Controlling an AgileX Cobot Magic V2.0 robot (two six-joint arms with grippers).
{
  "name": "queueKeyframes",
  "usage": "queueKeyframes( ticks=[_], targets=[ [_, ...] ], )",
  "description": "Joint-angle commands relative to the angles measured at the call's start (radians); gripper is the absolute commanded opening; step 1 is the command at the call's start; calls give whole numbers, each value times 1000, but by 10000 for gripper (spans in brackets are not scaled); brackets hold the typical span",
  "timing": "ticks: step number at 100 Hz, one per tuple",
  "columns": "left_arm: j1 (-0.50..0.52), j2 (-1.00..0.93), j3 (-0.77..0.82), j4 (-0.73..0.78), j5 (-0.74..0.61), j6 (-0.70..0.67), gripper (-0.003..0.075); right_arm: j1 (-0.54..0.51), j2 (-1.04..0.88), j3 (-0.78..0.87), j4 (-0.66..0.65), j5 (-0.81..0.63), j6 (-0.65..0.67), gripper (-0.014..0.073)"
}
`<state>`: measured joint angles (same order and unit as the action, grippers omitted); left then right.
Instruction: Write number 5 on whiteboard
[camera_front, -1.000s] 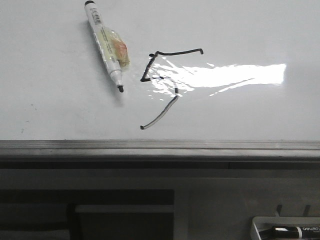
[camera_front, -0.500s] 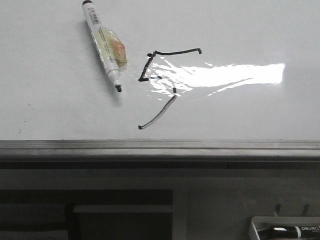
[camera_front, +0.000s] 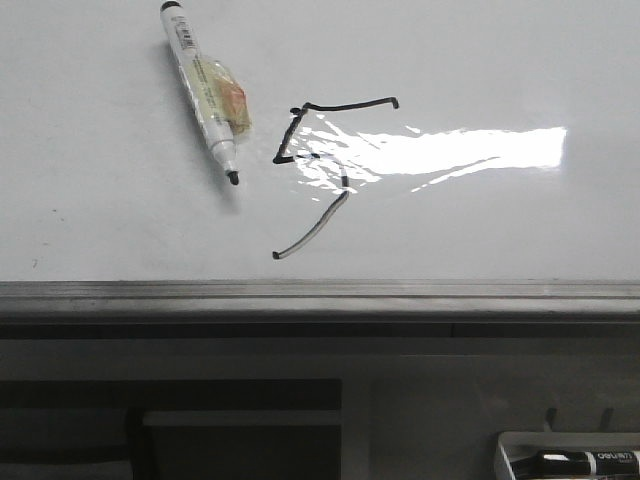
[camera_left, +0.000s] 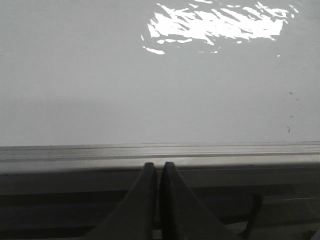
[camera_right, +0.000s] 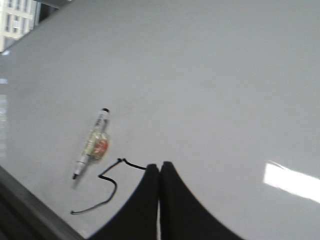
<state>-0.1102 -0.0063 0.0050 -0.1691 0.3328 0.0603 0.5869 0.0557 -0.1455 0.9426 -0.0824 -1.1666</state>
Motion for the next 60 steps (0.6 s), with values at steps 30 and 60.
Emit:
queueKeyframes(
  ticks=[30,60],
  targets=[
    [4,-26,16,-5,-56,-10,-20,-323,10,149,-842,-66,899,-62],
    [4,-26,16,-5,-56,-10,-20,-532,-24,184,-943,345,1037,-62]
  ],
)
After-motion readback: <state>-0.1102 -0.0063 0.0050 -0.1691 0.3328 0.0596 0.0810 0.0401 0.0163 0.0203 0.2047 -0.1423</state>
